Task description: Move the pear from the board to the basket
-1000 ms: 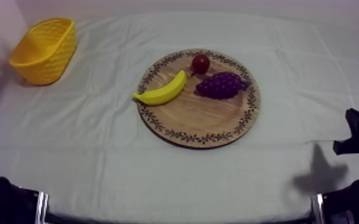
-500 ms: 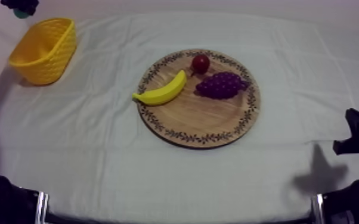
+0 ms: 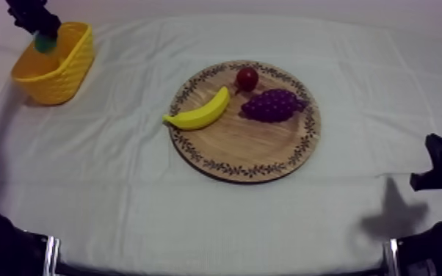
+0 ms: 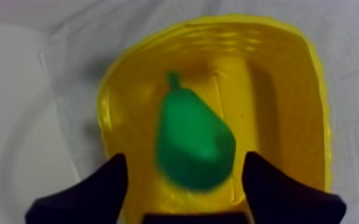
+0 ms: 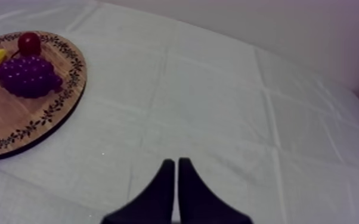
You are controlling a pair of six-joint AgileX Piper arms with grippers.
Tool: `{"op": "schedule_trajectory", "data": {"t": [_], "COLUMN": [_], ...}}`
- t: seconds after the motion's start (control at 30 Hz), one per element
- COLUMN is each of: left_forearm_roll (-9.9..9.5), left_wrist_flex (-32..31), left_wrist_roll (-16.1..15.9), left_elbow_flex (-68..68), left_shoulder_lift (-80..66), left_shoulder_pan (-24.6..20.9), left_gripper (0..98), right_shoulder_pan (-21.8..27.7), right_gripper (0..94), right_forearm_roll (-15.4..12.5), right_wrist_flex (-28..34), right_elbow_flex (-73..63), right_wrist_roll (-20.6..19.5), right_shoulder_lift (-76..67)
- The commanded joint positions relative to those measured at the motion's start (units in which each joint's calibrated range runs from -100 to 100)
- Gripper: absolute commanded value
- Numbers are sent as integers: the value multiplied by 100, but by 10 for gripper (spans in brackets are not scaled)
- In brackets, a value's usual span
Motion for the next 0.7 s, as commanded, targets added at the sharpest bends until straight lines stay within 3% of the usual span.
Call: {"op": "schedule_trajectory", "data": {"t": [0.0, 0.13, 0.3, 0.67], "left_forearm_roll": [14, 44, 187, 328], "left_wrist_flex": [-17, -143, -359, -671], "left_wrist_roll": [16, 78, 127, 297], "left_elbow_flex": [51, 387, 1108, 2610], "left_shoulder_lift": [-76, -511, -1527, -4291], "left_shoulder_pan": [10, 48, 81, 414], "left_gripper": [843, 894, 888, 733], "right_shoulder_pan": [-1, -1, -1, -1], "right_gripper": [3, 3, 3, 3], "right_forearm_roll": [0, 0, 0, 0], "right_wrist_flex": [0, 0, 0, 0], "right_elbow_flex": [-1, -1, -1, -1], "right_wrist_roll": [3, 3, 3, 3], "right_shoulder_lift": [-1, -1, -1, -1]}}
